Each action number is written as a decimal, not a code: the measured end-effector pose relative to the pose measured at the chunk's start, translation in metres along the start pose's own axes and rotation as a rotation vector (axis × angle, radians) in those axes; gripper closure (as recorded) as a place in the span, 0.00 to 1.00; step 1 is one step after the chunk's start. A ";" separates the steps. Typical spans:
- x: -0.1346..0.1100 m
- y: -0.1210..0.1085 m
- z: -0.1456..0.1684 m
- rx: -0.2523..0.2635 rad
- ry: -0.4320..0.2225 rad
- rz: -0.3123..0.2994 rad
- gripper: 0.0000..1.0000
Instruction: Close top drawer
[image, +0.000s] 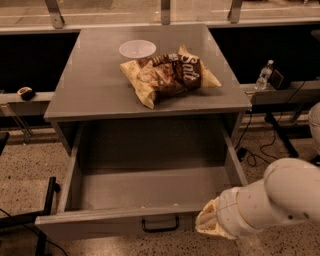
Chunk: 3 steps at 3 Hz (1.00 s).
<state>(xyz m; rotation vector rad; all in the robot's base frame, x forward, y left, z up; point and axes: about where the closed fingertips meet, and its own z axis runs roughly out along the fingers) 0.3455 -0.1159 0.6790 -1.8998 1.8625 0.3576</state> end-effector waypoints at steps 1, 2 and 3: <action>0.014 -0.010 0.027 0.062 0.059 0.032 1.00; 0.028 -0.022 0.048 0.145 0.123 0.070 1.00; 0.035 -0.030 0.056 0.177 0.137 0.084 1.00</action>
Offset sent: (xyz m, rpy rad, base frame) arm 0.0508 -0.0068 -0.0809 -0.1631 -0.1595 -0.2732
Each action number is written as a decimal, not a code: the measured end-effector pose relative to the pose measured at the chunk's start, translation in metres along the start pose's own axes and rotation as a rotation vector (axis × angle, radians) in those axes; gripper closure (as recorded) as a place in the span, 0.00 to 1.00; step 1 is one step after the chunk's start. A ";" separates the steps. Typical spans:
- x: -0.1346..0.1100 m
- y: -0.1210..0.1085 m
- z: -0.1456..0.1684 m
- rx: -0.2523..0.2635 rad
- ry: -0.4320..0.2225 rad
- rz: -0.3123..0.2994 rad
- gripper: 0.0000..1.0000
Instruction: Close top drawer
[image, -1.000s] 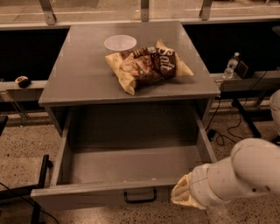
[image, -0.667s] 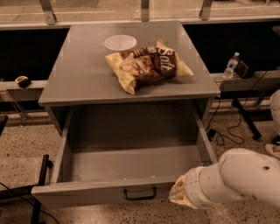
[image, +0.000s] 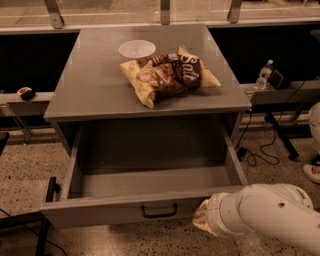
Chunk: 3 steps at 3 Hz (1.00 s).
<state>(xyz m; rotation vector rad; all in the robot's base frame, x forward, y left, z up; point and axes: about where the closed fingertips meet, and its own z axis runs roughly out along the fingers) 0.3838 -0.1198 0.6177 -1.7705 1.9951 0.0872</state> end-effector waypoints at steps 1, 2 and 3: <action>0.006 -0.033 0.023 0.066 -0.044 0.030 1.00; 0.006 -0.033 0.023 0.066 -0.045 0.030 1.00; -0.001 -0.050 0.026 0.140 -0.119 0.023 1.00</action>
Offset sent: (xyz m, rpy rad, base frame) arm 0.1609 -0.0155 -0.0392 0.2346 -0.2319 -0.1174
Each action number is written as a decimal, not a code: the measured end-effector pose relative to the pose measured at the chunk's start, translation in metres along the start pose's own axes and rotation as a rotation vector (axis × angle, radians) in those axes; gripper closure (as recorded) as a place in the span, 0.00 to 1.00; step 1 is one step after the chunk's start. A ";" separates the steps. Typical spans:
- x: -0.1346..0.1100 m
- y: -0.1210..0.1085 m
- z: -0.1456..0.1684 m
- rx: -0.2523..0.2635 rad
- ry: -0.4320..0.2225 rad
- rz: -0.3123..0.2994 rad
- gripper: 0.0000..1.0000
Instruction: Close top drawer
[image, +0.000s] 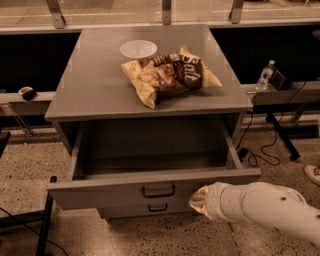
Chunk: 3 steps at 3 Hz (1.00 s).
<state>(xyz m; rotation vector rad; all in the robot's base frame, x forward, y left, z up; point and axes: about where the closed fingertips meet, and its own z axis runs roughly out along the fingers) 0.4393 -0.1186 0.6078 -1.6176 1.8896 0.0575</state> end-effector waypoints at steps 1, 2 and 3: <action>-0.012 -0.022 0.008 0.093 -0.091 -0.005 1.00; -0.021 -0.041 0.015 0.159 -0.158 -0.006 1.00; -0.026 -0.053 0.021 0.192 -0.191 0.000 1.00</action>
Offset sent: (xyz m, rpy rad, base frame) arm 0.0997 0.0289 0.0320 0.2995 -0.3886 -0.0392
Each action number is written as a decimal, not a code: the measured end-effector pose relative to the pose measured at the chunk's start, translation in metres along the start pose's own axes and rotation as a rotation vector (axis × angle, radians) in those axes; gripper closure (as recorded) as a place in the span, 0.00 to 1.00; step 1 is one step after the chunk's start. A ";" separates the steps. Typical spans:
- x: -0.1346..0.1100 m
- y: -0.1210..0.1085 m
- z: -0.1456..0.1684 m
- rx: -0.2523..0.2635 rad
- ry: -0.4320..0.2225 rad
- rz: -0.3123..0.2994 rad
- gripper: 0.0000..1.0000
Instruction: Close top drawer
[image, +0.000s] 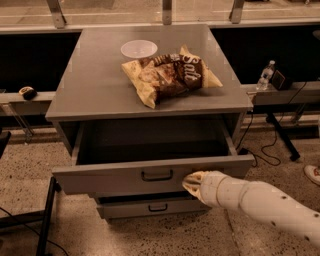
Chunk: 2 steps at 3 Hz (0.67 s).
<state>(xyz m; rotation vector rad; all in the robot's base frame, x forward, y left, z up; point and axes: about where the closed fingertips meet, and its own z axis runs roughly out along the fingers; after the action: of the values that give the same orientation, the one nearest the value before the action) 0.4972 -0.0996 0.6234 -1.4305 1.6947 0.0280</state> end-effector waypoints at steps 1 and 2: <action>-0.004 -0.011 0.013 0.026 -0.030 0.011 1.00; -0.007 -0.028 0.031 0.048 -0.050 0.029 1.00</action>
Offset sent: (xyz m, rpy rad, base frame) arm 0.1313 0.0277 -0.0047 0.1552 -0.0921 -0.0803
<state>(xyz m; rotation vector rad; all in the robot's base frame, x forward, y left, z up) 0.5378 -0.0871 0.6223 -1.3593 1.6645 0.0376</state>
